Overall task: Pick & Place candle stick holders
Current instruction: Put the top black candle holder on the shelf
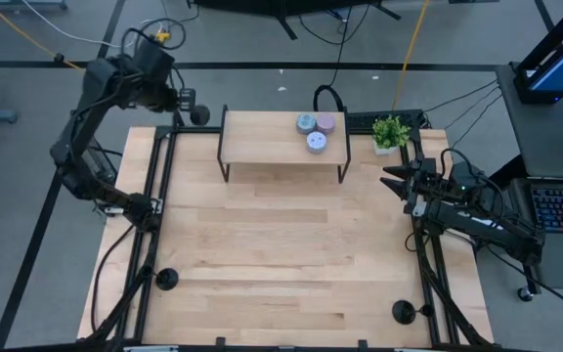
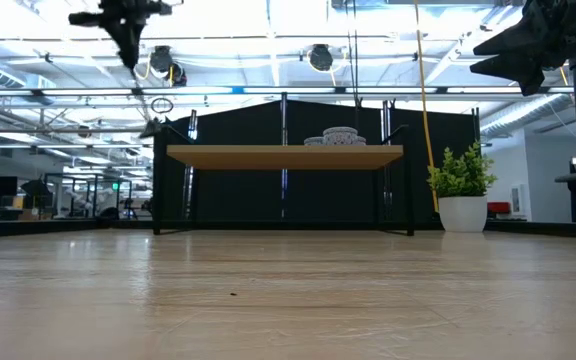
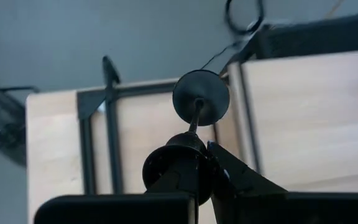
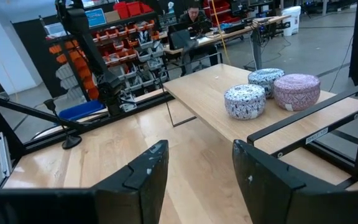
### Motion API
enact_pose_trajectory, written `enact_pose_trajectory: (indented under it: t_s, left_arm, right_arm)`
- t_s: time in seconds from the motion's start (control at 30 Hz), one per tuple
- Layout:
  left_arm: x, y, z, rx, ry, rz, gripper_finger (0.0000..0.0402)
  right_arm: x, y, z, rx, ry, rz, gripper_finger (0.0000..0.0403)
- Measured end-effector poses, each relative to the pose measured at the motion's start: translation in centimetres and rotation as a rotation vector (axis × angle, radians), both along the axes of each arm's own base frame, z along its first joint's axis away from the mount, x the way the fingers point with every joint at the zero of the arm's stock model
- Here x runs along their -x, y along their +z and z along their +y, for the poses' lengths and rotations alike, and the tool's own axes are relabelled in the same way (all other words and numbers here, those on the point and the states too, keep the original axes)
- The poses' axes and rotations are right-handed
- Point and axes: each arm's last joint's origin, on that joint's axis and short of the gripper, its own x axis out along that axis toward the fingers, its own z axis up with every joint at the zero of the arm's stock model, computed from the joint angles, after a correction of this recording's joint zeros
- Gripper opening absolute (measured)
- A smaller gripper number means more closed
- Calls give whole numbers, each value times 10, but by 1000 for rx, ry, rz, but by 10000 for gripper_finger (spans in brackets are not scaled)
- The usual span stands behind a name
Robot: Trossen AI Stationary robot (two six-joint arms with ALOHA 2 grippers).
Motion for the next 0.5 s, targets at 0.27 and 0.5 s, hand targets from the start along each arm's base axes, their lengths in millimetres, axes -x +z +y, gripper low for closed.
enact_pose_trajectory:
  t_s: [0.27,0.5]
  left_arm:
    - [-8,24,-20,-80,-70,-91,14]
    - [-43,23,-20,-125,-196,-137,14]
  right_arm:
    - [0,0,0,0,0,0,171]
    - [0,0,0,0,0,0,171]
